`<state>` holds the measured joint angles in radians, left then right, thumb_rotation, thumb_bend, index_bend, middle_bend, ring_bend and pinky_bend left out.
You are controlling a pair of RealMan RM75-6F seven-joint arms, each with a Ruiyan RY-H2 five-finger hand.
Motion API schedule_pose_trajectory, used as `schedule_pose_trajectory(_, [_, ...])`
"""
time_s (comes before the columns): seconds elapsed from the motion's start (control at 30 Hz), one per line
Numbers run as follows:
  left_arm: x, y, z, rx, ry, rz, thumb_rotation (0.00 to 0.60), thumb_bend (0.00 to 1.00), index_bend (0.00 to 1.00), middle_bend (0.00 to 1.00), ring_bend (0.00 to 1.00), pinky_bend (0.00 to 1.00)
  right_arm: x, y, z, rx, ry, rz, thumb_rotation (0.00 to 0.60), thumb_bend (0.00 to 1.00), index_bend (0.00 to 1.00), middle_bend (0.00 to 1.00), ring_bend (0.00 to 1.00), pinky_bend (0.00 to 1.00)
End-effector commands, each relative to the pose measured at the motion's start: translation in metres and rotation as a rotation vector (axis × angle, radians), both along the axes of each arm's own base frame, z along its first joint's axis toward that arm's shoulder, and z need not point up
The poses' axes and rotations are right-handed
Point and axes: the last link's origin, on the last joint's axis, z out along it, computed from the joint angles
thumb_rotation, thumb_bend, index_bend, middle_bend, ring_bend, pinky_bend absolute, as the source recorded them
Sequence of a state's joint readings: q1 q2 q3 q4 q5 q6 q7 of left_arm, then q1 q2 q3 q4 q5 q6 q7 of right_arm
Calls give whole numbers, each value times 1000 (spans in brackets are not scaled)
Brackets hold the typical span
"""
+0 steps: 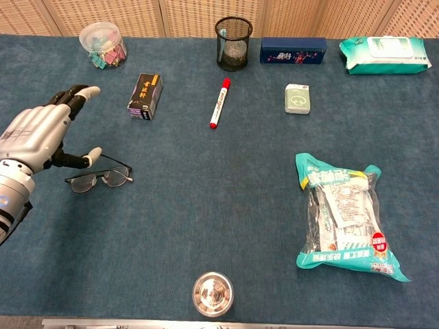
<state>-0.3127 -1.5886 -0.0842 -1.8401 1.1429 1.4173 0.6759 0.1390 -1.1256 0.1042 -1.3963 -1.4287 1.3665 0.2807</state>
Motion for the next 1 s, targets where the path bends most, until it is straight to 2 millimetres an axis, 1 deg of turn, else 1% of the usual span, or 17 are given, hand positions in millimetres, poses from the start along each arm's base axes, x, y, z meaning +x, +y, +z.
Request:
schedule_pose_trajectory(0.03, [-3,-1,-1,-2,0,12,600,326,0,0,0,169,0,0,0,-1,0,0,600,367,309,325,259,355])
schedule_pose_trajectory(0.7, [-23,1,-16,-41,5,76,600,326,0,0,0,169,-2,2,1,-5,4,-10,600,368,308,325,259,356])
schedule_pose_trajectory(1.0, [-29,3,-23,-55,6,94,600,326,0,0,0,169,-2,3,1,-5,5,-13,600,367,309,325,259,356])
